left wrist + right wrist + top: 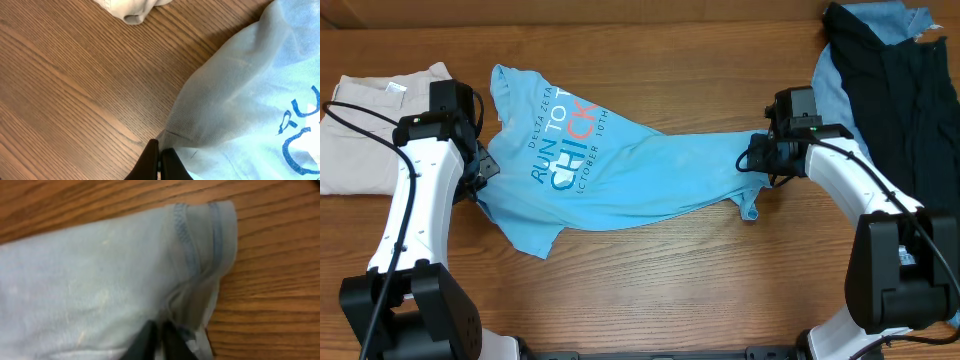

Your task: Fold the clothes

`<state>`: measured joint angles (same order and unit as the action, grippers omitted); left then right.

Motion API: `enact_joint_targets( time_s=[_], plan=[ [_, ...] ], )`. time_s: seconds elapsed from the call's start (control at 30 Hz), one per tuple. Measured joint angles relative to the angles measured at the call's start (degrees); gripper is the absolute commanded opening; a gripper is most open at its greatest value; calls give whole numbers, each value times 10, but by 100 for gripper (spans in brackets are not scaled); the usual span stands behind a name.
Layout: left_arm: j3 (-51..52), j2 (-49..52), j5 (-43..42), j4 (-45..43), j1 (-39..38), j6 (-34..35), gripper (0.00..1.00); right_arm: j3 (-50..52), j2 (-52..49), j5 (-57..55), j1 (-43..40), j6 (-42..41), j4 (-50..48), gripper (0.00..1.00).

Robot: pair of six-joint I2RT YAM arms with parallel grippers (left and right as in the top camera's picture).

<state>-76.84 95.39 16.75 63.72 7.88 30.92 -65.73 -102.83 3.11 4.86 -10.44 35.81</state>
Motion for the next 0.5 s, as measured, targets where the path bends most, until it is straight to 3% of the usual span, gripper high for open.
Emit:
enact_joint_targets(
  time_s=[0.27,0.43,0.5],
  plan=[
    [0,0,0,0,0,0,4,-25,0,75,0,10,-12,4],
    [0,0,0,0,0,0,4,-89,1,75,0,3,-92,4],
    [0,0,0,1,0,0,4,-103,4,64,0,-2,-120,12]
  ],
)
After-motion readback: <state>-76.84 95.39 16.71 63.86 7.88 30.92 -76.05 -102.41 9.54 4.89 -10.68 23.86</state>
